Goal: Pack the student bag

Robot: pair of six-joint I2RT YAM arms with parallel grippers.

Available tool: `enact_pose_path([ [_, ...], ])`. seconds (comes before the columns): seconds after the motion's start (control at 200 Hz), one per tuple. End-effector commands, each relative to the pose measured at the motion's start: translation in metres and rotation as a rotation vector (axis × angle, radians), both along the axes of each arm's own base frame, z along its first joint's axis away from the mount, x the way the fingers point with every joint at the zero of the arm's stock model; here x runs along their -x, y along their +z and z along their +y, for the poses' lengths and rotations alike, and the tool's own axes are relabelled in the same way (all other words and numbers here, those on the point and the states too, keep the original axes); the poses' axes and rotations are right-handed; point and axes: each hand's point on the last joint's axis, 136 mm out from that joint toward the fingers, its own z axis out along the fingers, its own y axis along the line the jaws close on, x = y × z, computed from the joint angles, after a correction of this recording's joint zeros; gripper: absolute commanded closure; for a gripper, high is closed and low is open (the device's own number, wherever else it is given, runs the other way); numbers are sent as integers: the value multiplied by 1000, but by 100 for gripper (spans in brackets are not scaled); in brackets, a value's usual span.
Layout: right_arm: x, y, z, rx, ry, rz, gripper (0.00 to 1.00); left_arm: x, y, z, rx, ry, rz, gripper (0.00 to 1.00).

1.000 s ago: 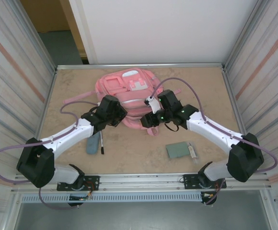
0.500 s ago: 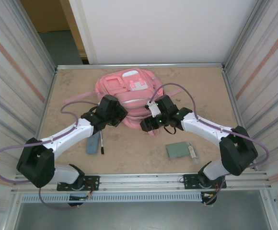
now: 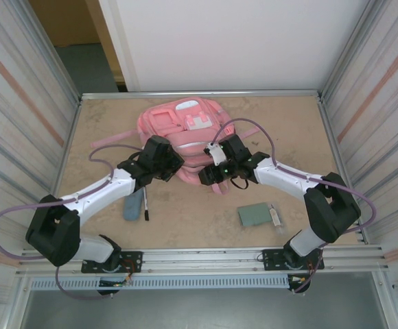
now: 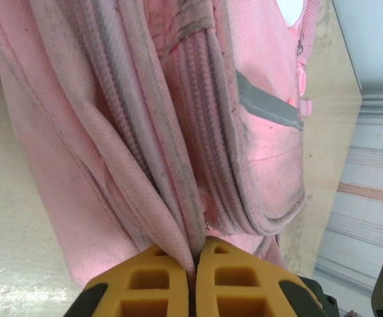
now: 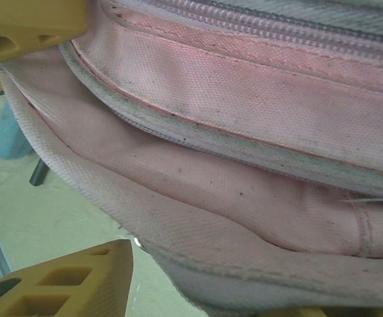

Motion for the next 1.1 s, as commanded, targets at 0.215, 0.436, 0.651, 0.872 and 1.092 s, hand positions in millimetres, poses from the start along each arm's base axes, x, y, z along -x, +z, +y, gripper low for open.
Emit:
enact_pose_path([
  [0.215,1,20,13,-63,65,-50,65,-7,32,-27,105,-79,-91,100],
  [0.436,-3,16,13,0,61,-102,78,-6,30,-26,97,-77,-85,100],
  [0.651,-6,24,5,55,17,-164,93,-7,26,-16,51,-50,-90,100],
  [0.872,-20,16,-37,167,-209,-178,100,-12,19,9,15,30,-95,100],
  [1.092,-21,-1,-66,177,-338,-136,100,-13,9,35,-18,82,-84,100],
])
